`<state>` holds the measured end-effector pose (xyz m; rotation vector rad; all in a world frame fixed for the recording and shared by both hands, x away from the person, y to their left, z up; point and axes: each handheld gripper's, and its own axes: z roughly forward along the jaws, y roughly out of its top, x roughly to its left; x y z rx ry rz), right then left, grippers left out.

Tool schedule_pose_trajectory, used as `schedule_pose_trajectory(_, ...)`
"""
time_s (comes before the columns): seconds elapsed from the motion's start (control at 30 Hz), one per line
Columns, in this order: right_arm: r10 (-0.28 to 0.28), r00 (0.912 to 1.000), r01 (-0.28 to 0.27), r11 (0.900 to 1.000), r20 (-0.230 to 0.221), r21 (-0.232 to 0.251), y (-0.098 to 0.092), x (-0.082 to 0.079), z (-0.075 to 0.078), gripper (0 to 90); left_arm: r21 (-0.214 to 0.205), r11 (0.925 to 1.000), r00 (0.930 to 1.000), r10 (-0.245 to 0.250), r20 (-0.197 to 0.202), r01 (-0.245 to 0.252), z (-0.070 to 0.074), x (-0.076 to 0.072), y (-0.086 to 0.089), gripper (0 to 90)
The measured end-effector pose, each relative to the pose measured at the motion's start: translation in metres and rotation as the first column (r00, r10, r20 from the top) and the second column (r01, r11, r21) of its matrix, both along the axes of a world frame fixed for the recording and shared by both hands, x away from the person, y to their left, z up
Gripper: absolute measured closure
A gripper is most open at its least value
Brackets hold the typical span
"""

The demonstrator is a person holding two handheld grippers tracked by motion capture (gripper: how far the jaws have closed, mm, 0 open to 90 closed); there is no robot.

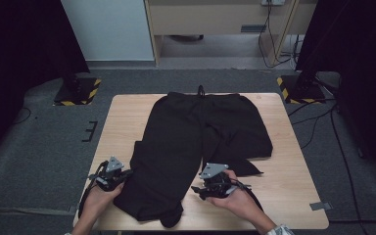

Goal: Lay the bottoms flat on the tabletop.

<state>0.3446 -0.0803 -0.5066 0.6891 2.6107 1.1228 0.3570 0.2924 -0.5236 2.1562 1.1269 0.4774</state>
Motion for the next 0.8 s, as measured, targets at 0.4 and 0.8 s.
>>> schedule_pose_trajectory(0.4, -0.112, 0.9937, 0.112, 0.9936, -0.014, 0.016, 0.05, 0.041, -0.028, 27.8, -0.059, 0.9954, 0.9938, 0.08, 0.078, -0.075, 0.004, -0.011, 0.006, 50.6)
schedule_pose_trajectory(0.8, -0.086, 0.9963, 0.085, 0.9951, -0.001, 0.049, 0.051, 0.037, -0.029, 45.9, -0.017, 0.9994, 0.9995, -0.029, 0.015, 0.03, -0.002, -0.017, -0.008, 67.4)
